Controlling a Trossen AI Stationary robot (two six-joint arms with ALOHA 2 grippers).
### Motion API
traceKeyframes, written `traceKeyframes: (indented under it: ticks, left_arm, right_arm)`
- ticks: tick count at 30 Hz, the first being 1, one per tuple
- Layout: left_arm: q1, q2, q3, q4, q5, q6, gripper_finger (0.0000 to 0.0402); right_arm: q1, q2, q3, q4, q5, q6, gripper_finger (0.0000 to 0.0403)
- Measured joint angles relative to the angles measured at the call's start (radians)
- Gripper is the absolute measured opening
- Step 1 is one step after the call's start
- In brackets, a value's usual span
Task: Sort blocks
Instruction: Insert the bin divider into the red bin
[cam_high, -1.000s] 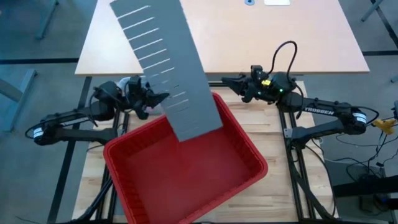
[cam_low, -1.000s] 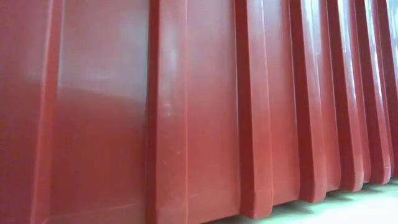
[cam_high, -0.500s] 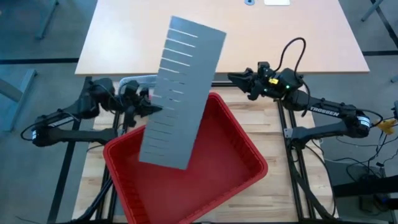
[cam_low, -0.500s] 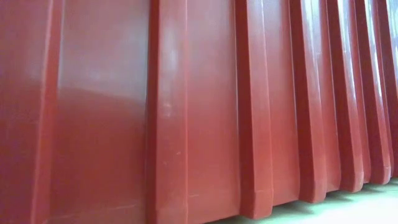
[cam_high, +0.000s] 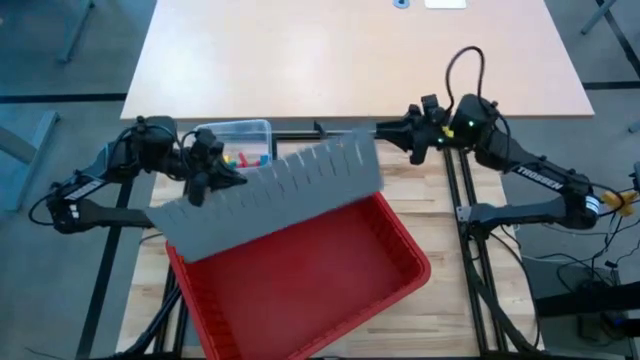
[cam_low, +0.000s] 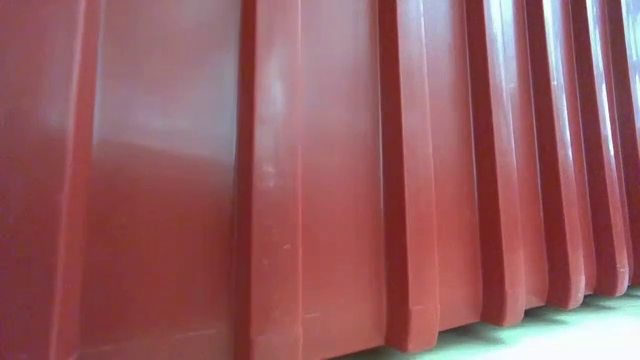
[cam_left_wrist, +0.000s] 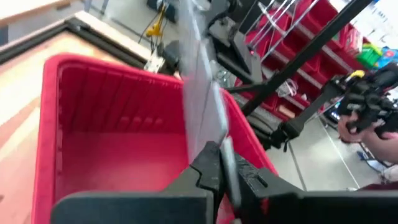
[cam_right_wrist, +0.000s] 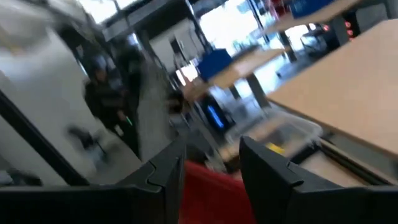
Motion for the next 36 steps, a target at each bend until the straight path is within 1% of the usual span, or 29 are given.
traceKeyframes:
  ticks: [2,4,8,12,16,19,24,28,30,34,36]
  left_arm:
    - [0.0,0.0,-0.001,0.002,-0.002,0.0,0.0]
    - [0.0,0.0,-0.002,0.008,-0.006,0.001,0.0]
    - [0.001,0.005,-0.002,0.026,-0.01,0.007,0.0]
    - [0.001,0.011,-0.002,0.035,-0.009,0.008,0.0]
    - [0.0,0.014,-0.002,0.036,-0.008,0.008,0.0]
    - [0.0,0.014,-0.002,0.036,-0.01,0.007,0.0]
    - [0.001,0.014,-0.002,0.037,-0.011,0.007,0.0]
    - [0.001,0.014,-0.002,0.045,-0.011,0.007,0.0]
    - [0.001,0.014,-0.002,0.045,-0.012,0.007,0.0]
    - [0.001,0.014,-0.002,0.045,-0.019,0.007,0.0]
    - [0.001,0.014,-0.002,0.044,-0.022,0.007,0.0]
  right_arm:
    - [0.0,0.015,0.065,-0.11,0.003,-0.084,0.0124]
    - [0.0,0.024,0.114,-0.175,0.009,-0.147,0.0123]
    - [-0.011,0.031,0.164,-0.242,0.008,-0.186,0.0128]
    - [-0.014,0.032,0.173,-0.332,-0.014,-0.219,0.0136]
    - [-0.013,0.033,0.158,-0.378,-0.067,-0.232,0.0147]
    - [-0.013,0.034,0.152,-0.368,-0.122,-0.224,0.0155]
    - [-0.013,0.032,0.15,-0.352,-0.145,-0.207,0.0164]
    - [-0.01,0.033,0.131,-0.321,-0.175,-0.193,0.0164]
    - [-0.005,0.027,0.1,-0.23,-0.184,-0.149,0.0161]
    - [0.016,-0.026,0.003,0.025,-0.182,-0.027,0.0155]
    - [0.024,-0.073,-0.061,0.075,-0.167,0.017,0.0151]
